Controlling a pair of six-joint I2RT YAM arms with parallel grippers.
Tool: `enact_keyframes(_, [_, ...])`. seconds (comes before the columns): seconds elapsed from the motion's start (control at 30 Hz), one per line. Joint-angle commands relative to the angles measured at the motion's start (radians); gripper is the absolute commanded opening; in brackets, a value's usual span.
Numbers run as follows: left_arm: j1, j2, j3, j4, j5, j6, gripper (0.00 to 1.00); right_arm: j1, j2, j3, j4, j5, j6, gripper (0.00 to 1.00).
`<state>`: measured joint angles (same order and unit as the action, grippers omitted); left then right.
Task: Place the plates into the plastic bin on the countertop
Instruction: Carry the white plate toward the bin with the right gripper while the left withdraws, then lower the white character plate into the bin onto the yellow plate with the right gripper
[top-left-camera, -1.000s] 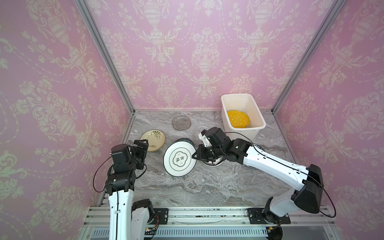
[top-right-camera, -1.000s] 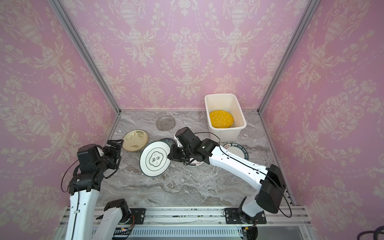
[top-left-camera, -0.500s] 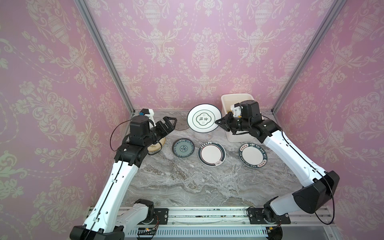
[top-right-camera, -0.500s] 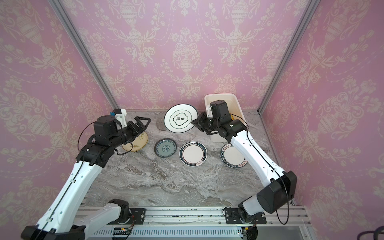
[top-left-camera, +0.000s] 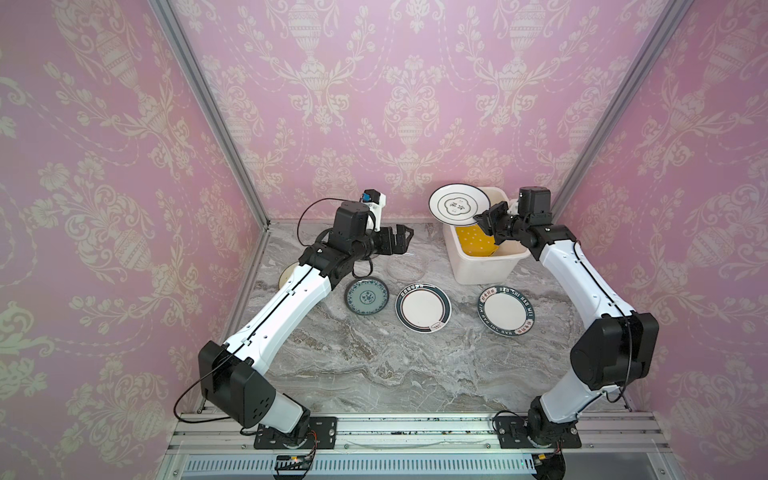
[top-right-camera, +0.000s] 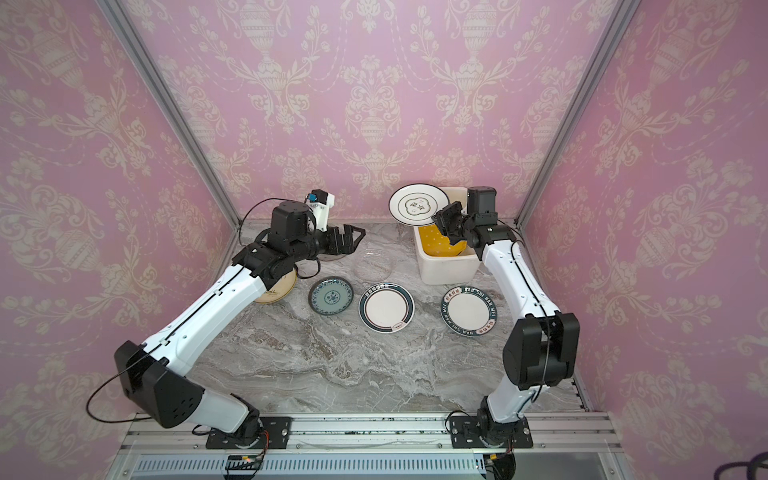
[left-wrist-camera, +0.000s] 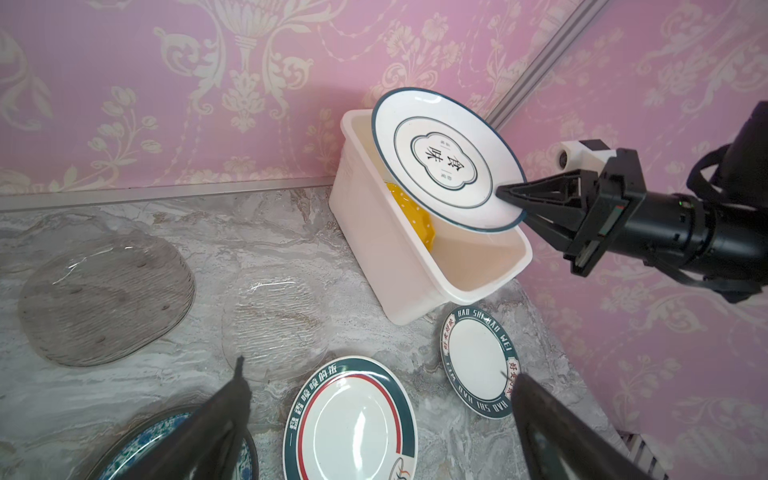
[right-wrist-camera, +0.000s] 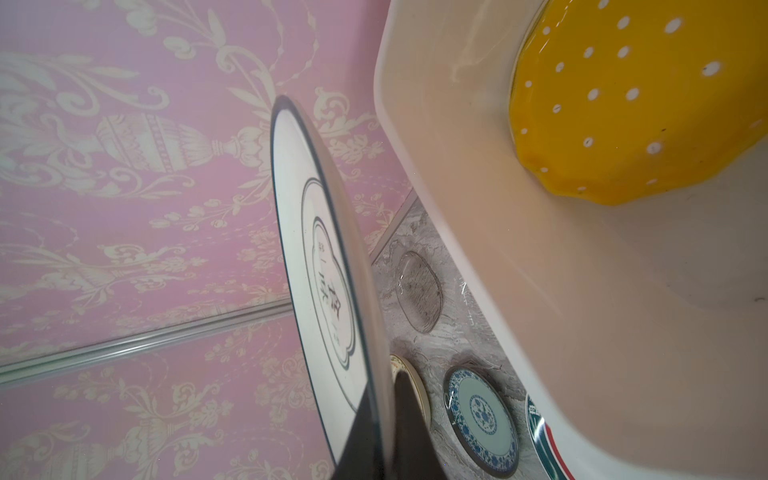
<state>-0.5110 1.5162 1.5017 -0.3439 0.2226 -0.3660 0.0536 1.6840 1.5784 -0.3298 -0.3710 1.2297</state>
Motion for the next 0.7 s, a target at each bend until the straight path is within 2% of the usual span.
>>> enact_keyframes(0.0, [-0.049, 0.044, 0.06, 0.039, 0.018, 0.161, 0.99, -0.038, 0.039, 0.054, 0.061, 0.043, 0.04, 0.0])
enact_keyframes(0.1, [-0.087, 0.101, 0.103, 0.015, 0.026, 0.23, 0.99, -0.059, 0.083, 0.075, 0.037, 0.088, 0.043, 0.0])
enact_keyframes(0.3, [-0.13, 0.177, 0.166, -0.005, 0.035, 0.257, 0.99, -0.079, 0.157, 0.07, 0.035, 0.188, 0.1, 0.0])
enact_keyframes(0.5, [-0.156, 0.186, 0.164, -0.031, 0.019, 0.257, 0.99, -0.076, 0.253, 0.118, 0.052, 0.229, 0.162, 0.0])
enact_keyframes(0.67, [-0.165, 0.155, 0.137, -0.022, -0.013, 0.266, 0.99, -0.072, 0.33, 0.198, -0.009, 0.257, 0.156, 0.0])
